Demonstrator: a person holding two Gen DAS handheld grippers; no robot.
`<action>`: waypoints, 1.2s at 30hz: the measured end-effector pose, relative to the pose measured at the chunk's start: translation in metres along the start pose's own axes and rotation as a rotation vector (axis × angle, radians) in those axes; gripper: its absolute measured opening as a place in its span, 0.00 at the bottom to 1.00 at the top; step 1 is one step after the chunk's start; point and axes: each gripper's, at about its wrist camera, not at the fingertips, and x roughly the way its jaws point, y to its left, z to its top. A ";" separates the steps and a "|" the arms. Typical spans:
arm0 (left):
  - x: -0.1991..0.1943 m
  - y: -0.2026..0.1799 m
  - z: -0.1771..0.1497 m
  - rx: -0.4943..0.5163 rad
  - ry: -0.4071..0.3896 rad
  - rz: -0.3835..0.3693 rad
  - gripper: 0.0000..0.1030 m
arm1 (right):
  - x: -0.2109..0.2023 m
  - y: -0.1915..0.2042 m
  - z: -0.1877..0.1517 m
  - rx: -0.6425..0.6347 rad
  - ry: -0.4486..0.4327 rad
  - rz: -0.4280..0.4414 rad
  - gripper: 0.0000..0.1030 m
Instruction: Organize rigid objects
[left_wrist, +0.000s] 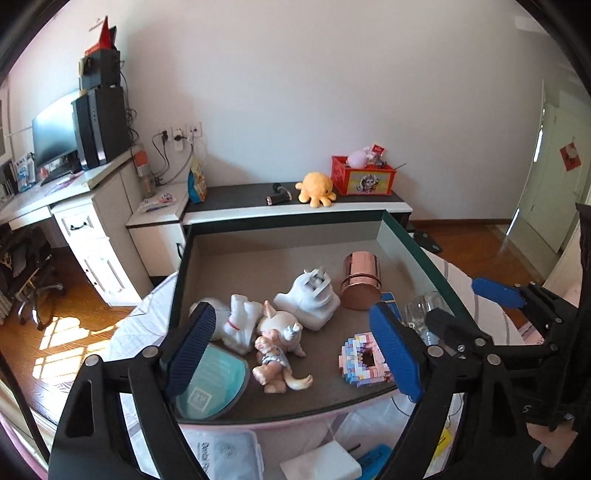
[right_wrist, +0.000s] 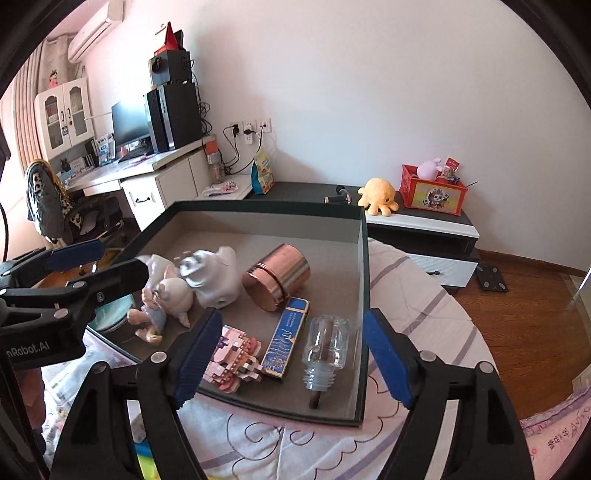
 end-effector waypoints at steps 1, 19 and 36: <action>-0.015 0.000 -0.003 -0.001 -0.027 0.019 0.91 | -0.011 0.002 0.000 0.007 -0.016 -0.002 0.80; -0.243 -0.009 -0.114 -0.043 -0.301 0.109 1.00 | -0.241 0.092 -0.083 0.007 -0.303 -0.054 1.00; -0.335 -0.022 -0.145 -0.041 -0.434 0.153 1.00 | -0.330 0.118 -0.115 -0.020 -0.439 -0.099 1.00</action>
